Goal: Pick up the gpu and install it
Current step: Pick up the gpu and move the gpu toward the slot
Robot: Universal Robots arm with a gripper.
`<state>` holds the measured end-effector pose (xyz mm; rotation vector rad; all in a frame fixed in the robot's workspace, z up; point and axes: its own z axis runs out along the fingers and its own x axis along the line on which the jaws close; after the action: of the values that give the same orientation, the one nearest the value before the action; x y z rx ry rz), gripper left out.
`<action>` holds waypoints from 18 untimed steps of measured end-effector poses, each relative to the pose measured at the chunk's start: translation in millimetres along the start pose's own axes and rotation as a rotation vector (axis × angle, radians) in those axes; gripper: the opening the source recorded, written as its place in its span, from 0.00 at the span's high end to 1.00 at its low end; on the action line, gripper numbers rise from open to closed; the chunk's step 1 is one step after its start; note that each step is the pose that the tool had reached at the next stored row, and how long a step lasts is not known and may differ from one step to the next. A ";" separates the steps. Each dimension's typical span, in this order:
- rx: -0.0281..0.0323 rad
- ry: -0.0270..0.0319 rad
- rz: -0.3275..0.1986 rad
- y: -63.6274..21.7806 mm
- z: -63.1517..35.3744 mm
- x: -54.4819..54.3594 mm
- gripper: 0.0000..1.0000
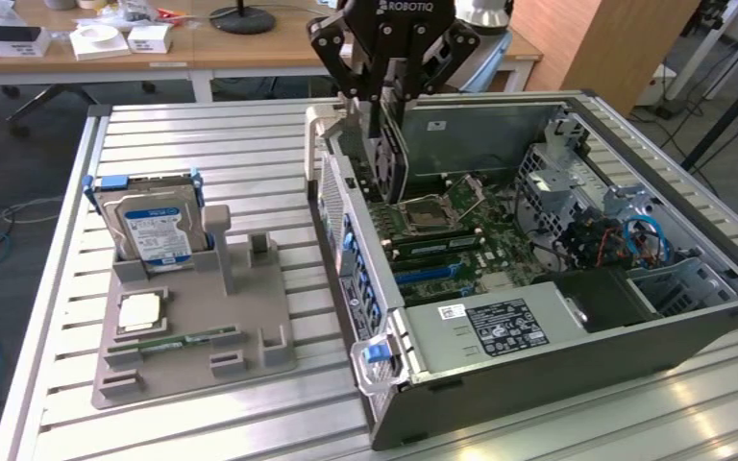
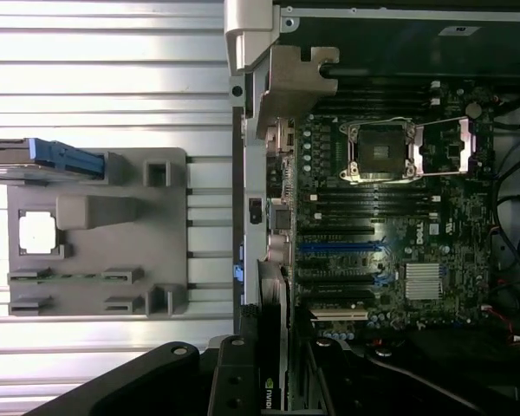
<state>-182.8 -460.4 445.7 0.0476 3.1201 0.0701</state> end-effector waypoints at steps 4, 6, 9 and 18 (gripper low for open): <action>-0.0001 -0.0001 0.000 0.1 0.2 -4.9 0.74; -0.0001 -0.0001 0.000 0.2 0.3 -6.9 0.74; -0.0001 -0.0001 0.000 0.3 0.4 -9.9 0.74; 0.0000 -0.0001 0.000 0.6 0.9 -20.0 0.74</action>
<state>-162.8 -460.4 445.3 0.0477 3.1201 0.0701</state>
